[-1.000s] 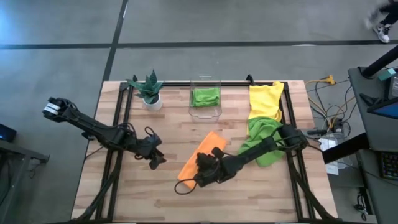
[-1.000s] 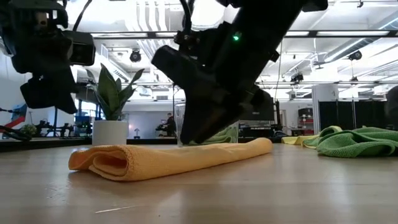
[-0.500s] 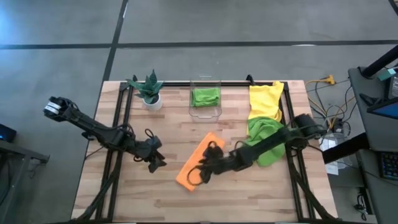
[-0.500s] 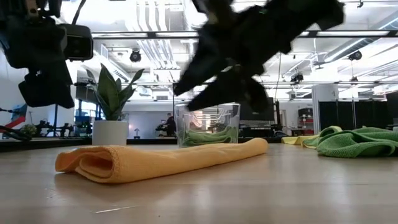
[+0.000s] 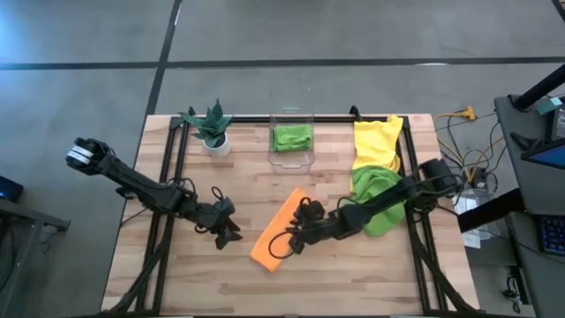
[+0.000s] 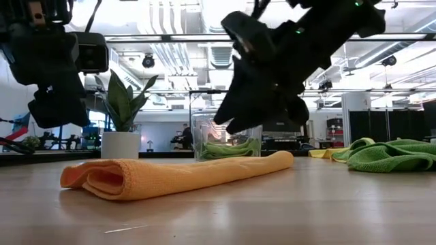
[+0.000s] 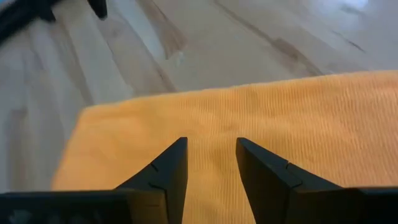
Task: Fold microfiber towels
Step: Put the folded orange towel into the transparent bin
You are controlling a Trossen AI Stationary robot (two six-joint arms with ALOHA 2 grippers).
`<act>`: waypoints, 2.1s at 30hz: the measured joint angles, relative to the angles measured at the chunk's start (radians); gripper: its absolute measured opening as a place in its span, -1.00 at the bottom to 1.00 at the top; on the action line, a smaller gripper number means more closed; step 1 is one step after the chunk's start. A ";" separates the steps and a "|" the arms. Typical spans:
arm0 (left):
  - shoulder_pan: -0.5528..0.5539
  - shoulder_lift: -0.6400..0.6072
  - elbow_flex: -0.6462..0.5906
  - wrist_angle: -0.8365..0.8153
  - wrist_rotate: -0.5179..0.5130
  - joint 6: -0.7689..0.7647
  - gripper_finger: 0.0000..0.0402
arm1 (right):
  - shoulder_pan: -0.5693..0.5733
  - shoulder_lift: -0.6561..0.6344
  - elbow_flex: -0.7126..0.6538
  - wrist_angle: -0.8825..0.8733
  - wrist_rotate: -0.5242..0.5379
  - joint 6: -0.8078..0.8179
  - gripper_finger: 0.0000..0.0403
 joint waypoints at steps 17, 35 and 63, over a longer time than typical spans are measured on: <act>-0.002 0.089 0.003 0.112 0.070 -0.028 -0.05 | -0.014 0.186 0.162 -0.205 -0.094 0.042 -0.40; -0.002 0.087 0.005 0.122 0.069 -0.053 -0.05 | -0.044 0.253 0.318 -0.385 -0.190 -0.052 -0.95; -0.003 0.086 0.008 0.171 0.067 -0.088 -0.05 | -0.043 0.229 0.379 -0.511 -0.171 -0.058 -0.22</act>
